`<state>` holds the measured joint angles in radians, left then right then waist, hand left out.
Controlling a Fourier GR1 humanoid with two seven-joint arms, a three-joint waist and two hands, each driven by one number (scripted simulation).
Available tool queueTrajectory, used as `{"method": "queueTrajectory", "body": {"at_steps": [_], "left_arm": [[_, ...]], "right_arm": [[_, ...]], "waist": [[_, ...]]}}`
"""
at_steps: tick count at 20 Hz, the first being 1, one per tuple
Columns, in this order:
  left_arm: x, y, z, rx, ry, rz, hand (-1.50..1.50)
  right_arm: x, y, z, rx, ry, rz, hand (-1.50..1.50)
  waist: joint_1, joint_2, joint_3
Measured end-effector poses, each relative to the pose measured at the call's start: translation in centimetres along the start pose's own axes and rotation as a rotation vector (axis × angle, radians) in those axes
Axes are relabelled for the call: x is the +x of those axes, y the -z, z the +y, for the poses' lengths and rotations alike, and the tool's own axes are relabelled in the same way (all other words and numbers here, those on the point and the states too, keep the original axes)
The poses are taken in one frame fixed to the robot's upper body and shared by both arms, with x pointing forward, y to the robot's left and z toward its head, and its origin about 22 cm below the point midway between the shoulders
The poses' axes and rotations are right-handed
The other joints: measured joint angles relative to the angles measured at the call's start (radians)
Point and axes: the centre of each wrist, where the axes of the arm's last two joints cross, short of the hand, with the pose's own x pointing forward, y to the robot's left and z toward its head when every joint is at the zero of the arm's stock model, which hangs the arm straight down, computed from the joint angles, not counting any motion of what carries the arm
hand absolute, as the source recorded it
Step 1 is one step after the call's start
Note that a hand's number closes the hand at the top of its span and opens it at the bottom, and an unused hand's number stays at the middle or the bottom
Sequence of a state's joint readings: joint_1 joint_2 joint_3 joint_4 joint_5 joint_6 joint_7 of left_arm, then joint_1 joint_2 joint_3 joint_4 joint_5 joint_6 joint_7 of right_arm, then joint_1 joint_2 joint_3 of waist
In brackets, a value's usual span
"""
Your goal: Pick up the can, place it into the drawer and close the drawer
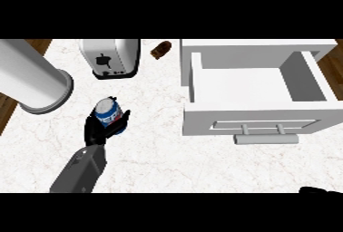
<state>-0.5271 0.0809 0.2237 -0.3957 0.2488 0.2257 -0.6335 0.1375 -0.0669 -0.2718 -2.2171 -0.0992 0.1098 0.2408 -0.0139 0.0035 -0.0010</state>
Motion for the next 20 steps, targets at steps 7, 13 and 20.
{"method": "queueTrajectory", "body": {"at_steps": [7,13,20], "left_arm": [[0.5,0.8,-1.3,-0.057,-0.044,-0.05,1.5],[2.0,1.9,-2.5,-0.142,-0.079,-0.084,1.5],[3.1,2.6,-3.7,-0.297,-0.093,-0.107,1.5]], "right_arm": [[0.5,0.3,-0.2,-0.006,-0.009,-0.005,-1.5],[0.8,0.4,-0.1,-0.011,-0.016,-0.018,-1.5],[1.4,0.1,-0.3,-0.025,-0.024,-0.018,-1.5]], "waist": [[-0.003,0.001,0.0],[-0.002,0.001,0.0],[0.0,-0.001,0.0]]}}
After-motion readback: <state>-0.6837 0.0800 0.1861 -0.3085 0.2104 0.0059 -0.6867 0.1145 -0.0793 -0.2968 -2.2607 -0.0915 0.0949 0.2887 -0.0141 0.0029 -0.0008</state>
